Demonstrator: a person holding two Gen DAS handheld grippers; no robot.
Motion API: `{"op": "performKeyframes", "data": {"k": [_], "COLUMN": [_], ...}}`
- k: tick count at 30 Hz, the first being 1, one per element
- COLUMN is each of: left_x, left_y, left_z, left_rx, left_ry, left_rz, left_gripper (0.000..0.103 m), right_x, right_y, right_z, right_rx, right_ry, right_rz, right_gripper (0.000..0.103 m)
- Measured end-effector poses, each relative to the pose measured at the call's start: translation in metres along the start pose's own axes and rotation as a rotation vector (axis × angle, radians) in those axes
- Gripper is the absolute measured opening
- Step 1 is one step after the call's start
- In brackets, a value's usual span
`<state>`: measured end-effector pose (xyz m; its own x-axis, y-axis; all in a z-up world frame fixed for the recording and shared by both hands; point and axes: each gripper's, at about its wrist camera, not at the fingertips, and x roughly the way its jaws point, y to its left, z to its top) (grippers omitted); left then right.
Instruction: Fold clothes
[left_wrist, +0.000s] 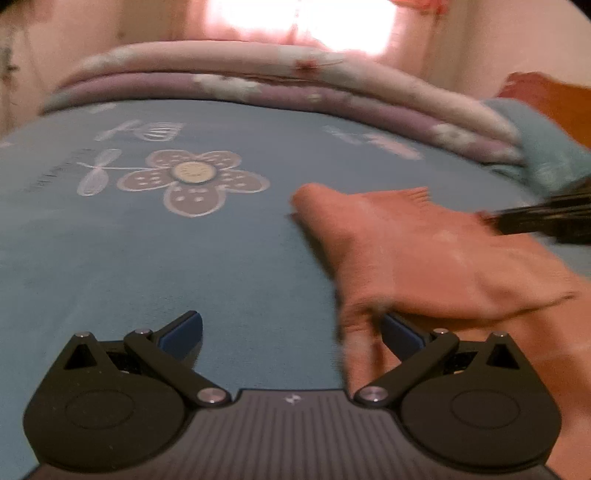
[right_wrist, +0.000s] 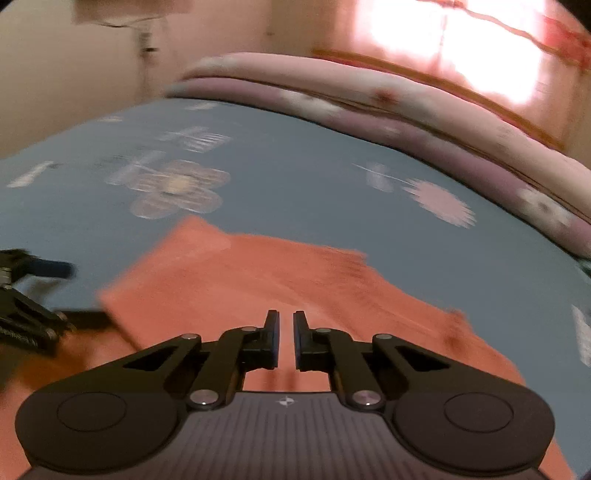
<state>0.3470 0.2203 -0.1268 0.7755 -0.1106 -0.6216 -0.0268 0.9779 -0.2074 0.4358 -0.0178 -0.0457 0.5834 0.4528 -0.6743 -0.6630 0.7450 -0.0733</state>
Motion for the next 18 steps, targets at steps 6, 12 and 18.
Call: {"op": "performKeyframes", "data": {"k": [6,12,18], "left_x": [-0.030,-0.026,-0.026], "left_y": [0.046,0.068,0.071], "left_z": [0.011,0.008,0.005], "left_rx": [-0.185,-0.245,-0.273], "left_ry": [-0.076,-0.056,-0.050], "left_rz": [-0.087,-0.043,-0.043], "left_gripper": [0.102,0.102,0.102], "right_x": [0.052,0.106,0.100], "right_y": [0.048,0.081,0.091], "right_z": [0.029,0.026,0.031], "right_rx": [-0.032,-0.025,-0.006], "right_ry": [0.009,0.059,0.051], "right_rz": [0.043,0.041,0.036], "right_gripper": [0.010,0.009,0.007]}}
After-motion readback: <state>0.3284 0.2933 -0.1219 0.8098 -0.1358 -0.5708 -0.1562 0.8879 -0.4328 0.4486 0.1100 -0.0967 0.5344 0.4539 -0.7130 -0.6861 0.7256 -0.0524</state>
